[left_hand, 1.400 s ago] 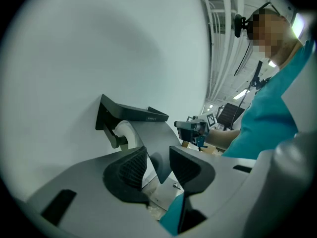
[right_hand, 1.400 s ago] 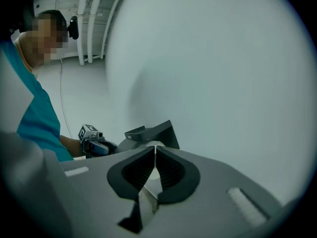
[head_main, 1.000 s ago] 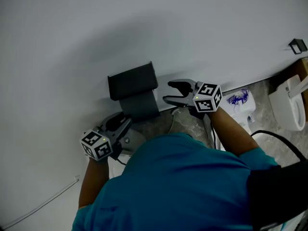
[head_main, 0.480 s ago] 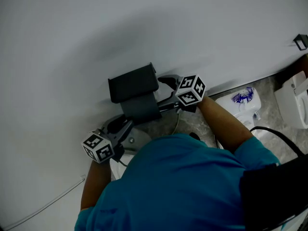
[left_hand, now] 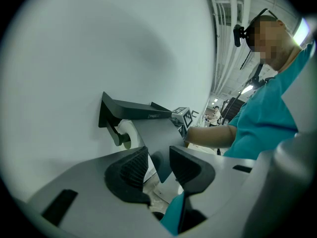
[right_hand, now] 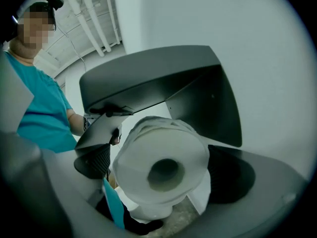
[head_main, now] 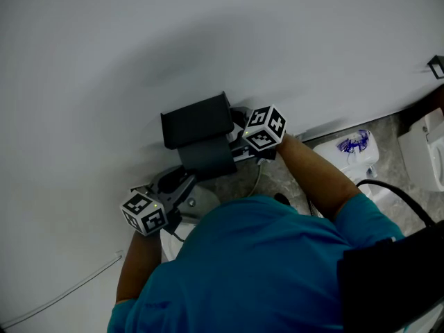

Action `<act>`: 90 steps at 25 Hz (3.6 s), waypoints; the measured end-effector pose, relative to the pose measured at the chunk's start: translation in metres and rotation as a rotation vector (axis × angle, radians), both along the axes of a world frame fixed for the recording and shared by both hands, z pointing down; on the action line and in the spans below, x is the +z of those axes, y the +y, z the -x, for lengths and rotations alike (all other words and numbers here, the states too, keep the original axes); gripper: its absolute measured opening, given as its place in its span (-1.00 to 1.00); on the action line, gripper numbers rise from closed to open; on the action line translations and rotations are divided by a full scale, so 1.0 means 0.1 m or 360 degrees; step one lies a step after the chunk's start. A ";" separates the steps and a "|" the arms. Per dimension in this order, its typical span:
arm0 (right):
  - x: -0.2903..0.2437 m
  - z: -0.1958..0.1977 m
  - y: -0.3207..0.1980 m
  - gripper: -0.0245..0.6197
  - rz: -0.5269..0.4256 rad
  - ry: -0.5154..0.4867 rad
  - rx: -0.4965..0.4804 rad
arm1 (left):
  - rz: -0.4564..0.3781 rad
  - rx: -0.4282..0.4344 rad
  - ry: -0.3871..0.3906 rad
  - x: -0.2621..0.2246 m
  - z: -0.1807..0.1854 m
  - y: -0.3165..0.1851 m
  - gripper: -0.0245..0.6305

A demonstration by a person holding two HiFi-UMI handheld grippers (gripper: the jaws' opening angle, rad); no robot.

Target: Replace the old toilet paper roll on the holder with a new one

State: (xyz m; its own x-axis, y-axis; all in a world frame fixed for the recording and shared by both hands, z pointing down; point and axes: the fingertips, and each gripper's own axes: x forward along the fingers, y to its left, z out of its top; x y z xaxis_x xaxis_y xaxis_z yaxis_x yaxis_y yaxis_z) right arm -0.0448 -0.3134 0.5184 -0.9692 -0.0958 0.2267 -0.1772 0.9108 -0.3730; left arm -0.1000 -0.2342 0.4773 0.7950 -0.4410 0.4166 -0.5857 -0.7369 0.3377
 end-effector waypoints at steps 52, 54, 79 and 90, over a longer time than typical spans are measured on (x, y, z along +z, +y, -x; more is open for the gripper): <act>0.11 -0.51 -0.06 0.55 -0.0134 0.0146 0.0143 | -0.0013 -0.0001 0.0014 0.00 0.00 -0.02 -0.51; 0.11 -0.57 -0.05 0.55 -0.0129 0.0142 0.0154 | -0.0016 -0.0001 0.0016 0.00 0.00 -0.01 -0.51; -0.21 -1.63 0.06 0.55 -0.0148 0.0145 0.0473 | -0.0047 -0.0011 0.0069 0.00 -0.01 -0.02 -0.51; -1.04 -1.74 0.13 0.55 -0.0364 0.0356 0.0466 | -0.0095 0.0010 0.0092 0.01 0.00 -0.02 -0.52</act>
